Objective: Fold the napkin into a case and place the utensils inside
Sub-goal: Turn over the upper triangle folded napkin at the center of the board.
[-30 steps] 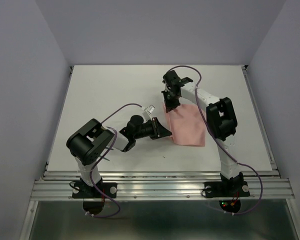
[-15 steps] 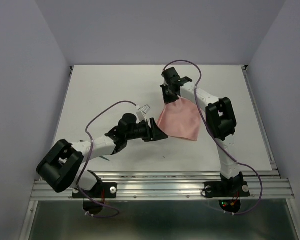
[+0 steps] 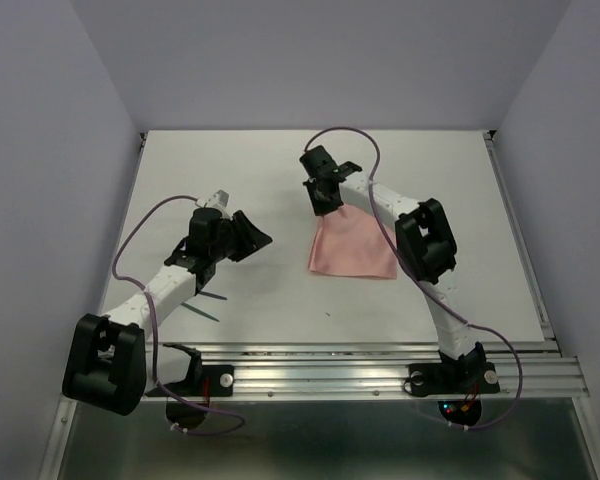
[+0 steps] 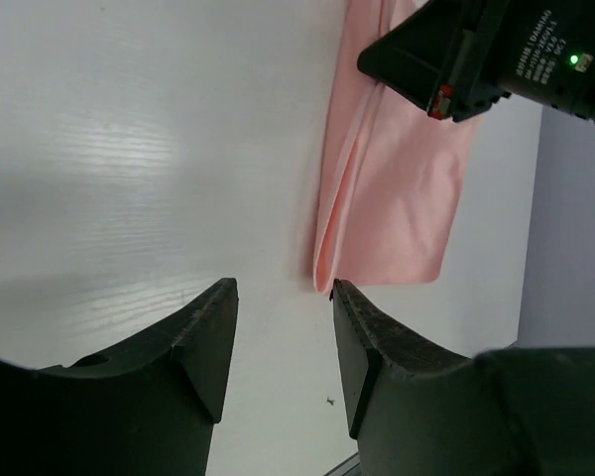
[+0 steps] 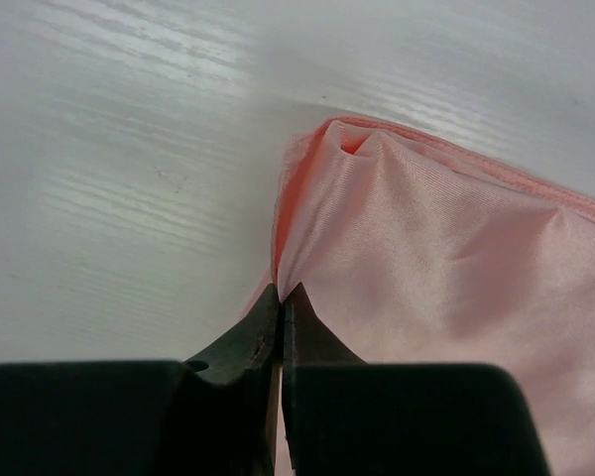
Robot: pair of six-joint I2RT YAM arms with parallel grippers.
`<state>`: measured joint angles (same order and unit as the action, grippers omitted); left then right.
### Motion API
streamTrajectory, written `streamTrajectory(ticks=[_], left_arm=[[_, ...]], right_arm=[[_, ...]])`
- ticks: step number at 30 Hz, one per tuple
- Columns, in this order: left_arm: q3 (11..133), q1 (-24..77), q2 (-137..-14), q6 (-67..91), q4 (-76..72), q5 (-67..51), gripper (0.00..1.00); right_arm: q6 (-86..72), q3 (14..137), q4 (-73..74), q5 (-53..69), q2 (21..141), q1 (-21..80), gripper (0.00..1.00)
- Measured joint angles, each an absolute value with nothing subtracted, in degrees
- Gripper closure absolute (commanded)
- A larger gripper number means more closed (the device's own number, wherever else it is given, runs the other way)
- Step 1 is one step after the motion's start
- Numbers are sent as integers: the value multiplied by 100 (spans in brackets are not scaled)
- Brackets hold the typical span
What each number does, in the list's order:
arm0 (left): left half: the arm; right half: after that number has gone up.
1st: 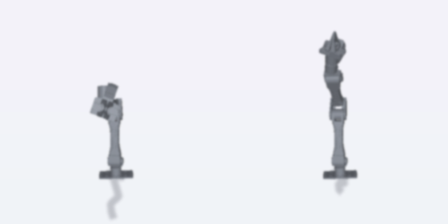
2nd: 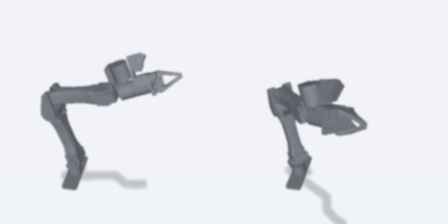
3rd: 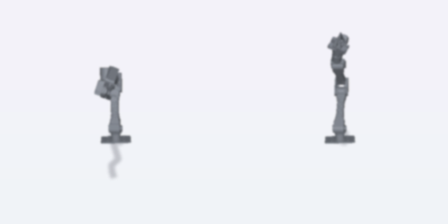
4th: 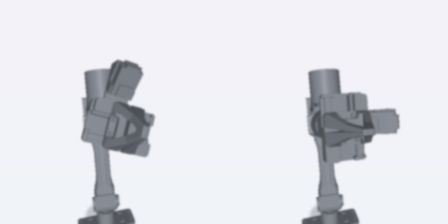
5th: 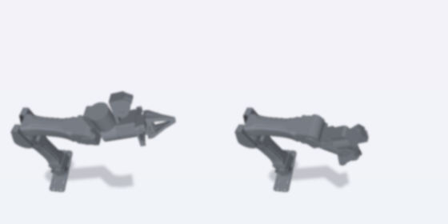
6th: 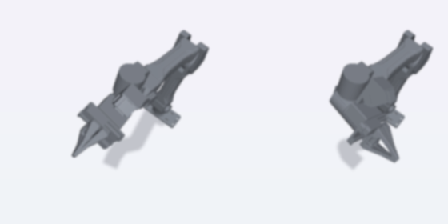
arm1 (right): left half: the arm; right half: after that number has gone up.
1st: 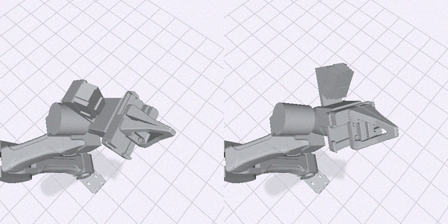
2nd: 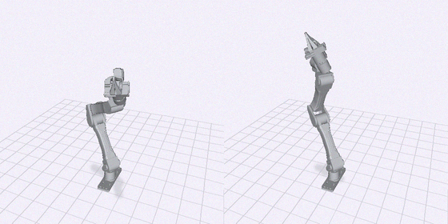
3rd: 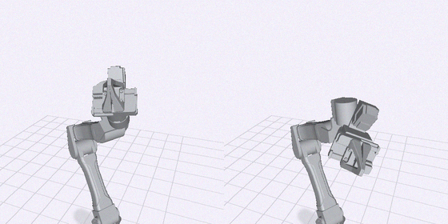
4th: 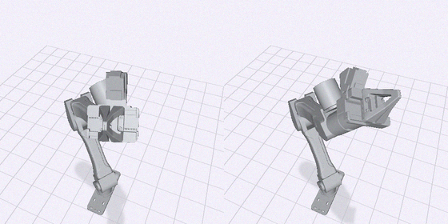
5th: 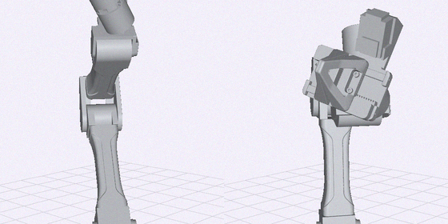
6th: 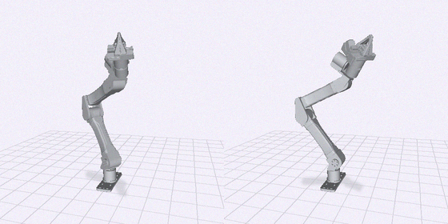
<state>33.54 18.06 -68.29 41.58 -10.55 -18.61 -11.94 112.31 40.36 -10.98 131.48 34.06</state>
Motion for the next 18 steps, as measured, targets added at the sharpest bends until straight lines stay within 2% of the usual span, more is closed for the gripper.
streamTrajectory(ticks=[8, 12, 13, 15, 18], left_arm=[[3354, 1372, -6936, 4268, -519, -1568, 47], [3354, 1258, -7081, 4265, -416, -1522, 47], [3354, 1245, -7113, 4263, -405, -1520, 47], [3354, 1234, -7181, 4257, -395, -1520, 47], [3354, 1223, -7295, 4244, -397, -1507, 47]], right_arm=[[-1179, 12057, 4720, -1968, 13635, 4130, 99], [-1194, 12488, 4958, -2213, 13955, 4477, 84], [-1203, 12567, 4995, -2231, 14025, 4563, 63], [-1238, 12674, 5046, -2244, 14118, 4672, 57], [-1240, 12763, 5092, -2167, 14193, 4823, 55]])
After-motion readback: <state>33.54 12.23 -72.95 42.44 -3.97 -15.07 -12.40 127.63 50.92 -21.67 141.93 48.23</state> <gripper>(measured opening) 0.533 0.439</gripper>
